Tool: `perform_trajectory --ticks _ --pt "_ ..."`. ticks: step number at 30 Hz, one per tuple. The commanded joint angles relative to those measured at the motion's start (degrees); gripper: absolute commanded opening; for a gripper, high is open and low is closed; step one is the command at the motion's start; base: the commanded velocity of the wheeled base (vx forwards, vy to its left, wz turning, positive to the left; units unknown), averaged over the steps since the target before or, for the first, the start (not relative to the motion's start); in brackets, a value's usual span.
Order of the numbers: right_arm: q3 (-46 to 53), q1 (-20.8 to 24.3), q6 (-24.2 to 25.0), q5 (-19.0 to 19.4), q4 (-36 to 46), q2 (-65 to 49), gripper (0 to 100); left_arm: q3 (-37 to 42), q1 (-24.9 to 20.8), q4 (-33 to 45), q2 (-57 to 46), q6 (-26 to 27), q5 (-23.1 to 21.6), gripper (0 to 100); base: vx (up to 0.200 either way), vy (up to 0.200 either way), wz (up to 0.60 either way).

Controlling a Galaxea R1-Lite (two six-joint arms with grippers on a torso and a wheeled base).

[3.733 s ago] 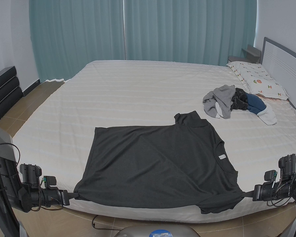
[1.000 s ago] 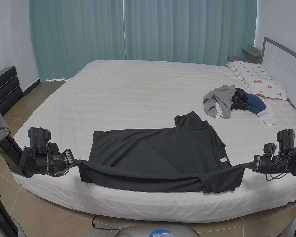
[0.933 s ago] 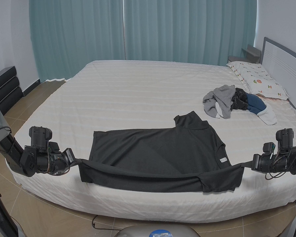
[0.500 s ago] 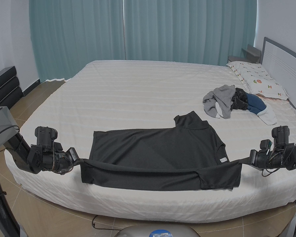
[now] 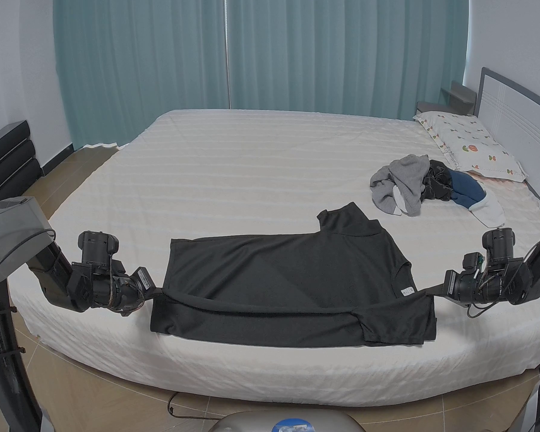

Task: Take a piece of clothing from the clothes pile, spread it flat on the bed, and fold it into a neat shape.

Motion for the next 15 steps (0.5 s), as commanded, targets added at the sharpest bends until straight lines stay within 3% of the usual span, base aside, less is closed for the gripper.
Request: perform_trajectory --ticks 1,10,11,12,15 --pt "-2.5 0.3 1.5 0.0 -0.1 3.4 0 -1.8 -0.2 0.0 1.9 -1.0 0.1 0 0.000 0.000 0.00" --pt "-4.2 0.6 3.7 0.3 -0.3 5.7 0 -2.5 -0.2 0.0 2.4 -1.0 0.2 0 0.000 0.000 0.00" --pt "-4.1 0.6 3.7 0.4 -0.3 6.1 100 -2.5 -0.2 0.0 2.4 -1.0 0.2 0 0.000 0.000 0.00" --pt "-4.1 0.6 3.7 0.4 -0.3 6.6 100 -2.5 -0.2 0.0 2.4 -1.0 0.2 100 0.000 0.000 0.00" --pt "-4.1 0.7 3.8 0.6 -0.3 7.1 100 -2.5 -0.2 0.0 2.4 -1.0 0.2 100 0.000 0.000 0.00"
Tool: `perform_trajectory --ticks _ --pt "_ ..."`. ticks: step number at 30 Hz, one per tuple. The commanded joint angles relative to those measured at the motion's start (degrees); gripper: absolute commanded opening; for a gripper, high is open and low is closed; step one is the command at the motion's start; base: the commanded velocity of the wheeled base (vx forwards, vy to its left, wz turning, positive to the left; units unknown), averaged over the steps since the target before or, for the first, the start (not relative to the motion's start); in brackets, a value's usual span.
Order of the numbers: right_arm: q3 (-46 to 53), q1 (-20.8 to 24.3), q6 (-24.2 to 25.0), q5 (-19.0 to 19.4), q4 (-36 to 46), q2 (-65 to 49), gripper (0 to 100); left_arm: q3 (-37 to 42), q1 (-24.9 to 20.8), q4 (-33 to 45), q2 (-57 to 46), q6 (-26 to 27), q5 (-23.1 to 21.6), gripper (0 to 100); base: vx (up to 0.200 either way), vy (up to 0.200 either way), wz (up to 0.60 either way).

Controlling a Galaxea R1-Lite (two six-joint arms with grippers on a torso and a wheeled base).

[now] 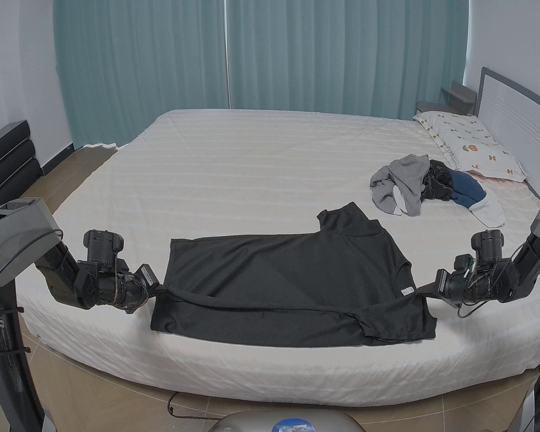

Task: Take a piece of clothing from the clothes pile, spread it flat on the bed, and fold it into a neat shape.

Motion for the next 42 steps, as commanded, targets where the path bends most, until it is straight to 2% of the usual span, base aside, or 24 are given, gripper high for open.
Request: perform_trajectory --ticks 1,6,9,12,16,27,37,42 --pt "-0.1 0.1 0.0 0.1 0.0 1.4 100 0.0 0.0 0.0 0.1 0.0 0.0 100 0.000 0.000 0.00" --pt "0.7 0.0 0.3 0.2 -0.4 -0.3 100 0.7 0.1 -0.1 -0.3 0.0 0.0 100 0.000 0.000 0.00" --pt "2.2 0.1 4.1 0.2 -1.4 -3.3 100 1.1 0.6 -0.1 -0.9 -0.1 0.0 100 0.000 0.000 0.00" --pt "2.8 0.1 5.8 0.3 -2.1 -4.3 100 1.8 1.1 -0.1 -2.5 -0.2 -0.1 100 0.000 0.000 0.00" --pt "3.3 0.0 6.8 0.2 -2.8 -4.2 100 2.3 1.9 -0.4 -4.5 -6.4 -0.1 100 0.000 0.000 0.00" --pt "3.9 0.2 6.9 0.2 -2.8 -4.5 100 2.2 2.7 -0.1 -4.2 -7.8 -0.4 100 0.200 0.000 0.00" --pt "4.2 1.2 6.3 -0.4 -2.9 -4.9 100 6.0 2.2 -0.3 -7.0 -7.0 -0.8 100 0.020 0.000 0.00" --pt "4.4 3.7 6.4 -0.7 -2.5 -8.1 100 10.4 1.7 -0.2 -8.8 -0.3 -1.1 100 0.000 0.000 0.00"
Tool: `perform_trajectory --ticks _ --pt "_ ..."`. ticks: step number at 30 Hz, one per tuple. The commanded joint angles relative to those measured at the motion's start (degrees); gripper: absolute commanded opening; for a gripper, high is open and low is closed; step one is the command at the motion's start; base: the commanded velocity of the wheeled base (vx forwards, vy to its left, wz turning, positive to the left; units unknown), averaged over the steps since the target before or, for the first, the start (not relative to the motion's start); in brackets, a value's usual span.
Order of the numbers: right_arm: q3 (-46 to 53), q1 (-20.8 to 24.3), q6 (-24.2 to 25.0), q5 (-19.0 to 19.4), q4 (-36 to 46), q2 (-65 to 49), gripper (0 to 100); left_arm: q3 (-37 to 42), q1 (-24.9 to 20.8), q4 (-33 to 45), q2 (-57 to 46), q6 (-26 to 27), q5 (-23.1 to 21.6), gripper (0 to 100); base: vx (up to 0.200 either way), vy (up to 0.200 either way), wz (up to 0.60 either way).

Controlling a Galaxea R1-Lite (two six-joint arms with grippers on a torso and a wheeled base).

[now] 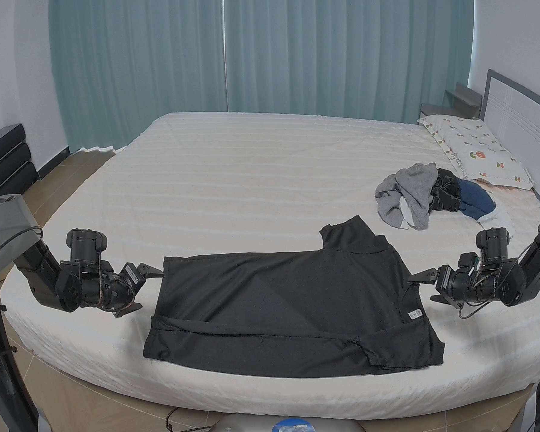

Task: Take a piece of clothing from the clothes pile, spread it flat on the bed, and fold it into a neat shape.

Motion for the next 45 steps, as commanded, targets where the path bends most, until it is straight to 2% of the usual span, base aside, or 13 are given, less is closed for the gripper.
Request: perform_trajectory --ticks 1,7,10,13,35,36,41,45 --pt "0.6 2.3 -0.3 -0.7 0.6 -3.4 100 3.5 -0.5 0.0 -2.0 3.6 -0.2 100 0.000 0.000 0.00" --pt "6.0 1.0 -2.4 -1.0 0.2 -5.8 100 3.6 -2.7 -0.5 -1.2 5.1 -0.1 100 0.000 0.000 0.00" --pt "7.6 -0.5 -3.9 -0.3 0.0 -5.3 100 3.2 -3.5 -0.5 -0.6 5.1 -0.1 100 0.000 0.000 0.00" --pt "8.9 -1.9 -4.5 2.3 -0.1 -4.2 100 3.5 -4.8 -0.4 0.0 5.3 0.1 100 0.000 0.000 0.00" --pt "10.2 -3.7 -4.5 2.6 -0.1 -4.0 100 4.1 -5.0 0.1 1.3 5.5 0.8 100 0.000 0.000 0.00" --pt "10.2 -3.7 -4.5 2.6 -0.1 -4.0 100 4.1 -5.0 0.1 1.3 5.5 0.8 0 0.000 0.000 0.00" --pt "10.2 -3.5 -4.6 2.3 -0.1 -3.3 100 4.7 -4.9 0.2 0.9 5.4 1.0 0 0.000 0.000 0.00" --pt "9.4 -3.5 -4.6 1.9 -0.1 -2.1 100 4.6 -4.7 3.6 -1.7 5.6 1.1 0 0.000 0.000 0.00"
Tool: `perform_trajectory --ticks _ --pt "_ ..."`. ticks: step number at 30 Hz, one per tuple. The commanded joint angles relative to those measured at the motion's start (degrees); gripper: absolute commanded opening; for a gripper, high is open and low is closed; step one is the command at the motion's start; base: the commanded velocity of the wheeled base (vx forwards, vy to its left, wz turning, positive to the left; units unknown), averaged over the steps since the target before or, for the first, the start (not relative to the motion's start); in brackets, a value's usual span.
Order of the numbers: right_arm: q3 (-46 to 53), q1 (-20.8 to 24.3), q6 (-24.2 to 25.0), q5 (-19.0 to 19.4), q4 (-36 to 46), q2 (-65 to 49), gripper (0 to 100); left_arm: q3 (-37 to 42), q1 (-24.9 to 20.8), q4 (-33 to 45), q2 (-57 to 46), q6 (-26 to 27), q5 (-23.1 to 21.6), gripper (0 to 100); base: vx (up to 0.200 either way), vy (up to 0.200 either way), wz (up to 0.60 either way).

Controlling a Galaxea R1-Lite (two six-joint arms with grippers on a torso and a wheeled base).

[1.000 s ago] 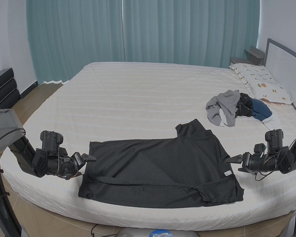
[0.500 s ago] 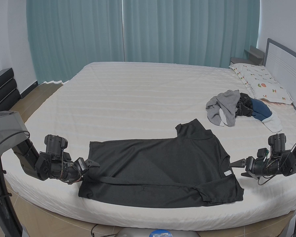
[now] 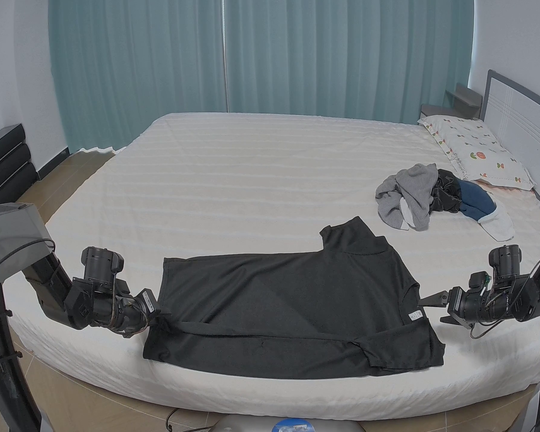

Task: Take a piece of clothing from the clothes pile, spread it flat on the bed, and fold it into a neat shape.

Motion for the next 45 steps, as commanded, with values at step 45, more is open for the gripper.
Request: perform_trajectory --ticks 45 --pt "0.2 1.9 -5.9 1.2 -17.1 13.9 100 -1.4 1.0 9.4 -8.5 0.1 -0.1 0 0.000 0.000 0.00"
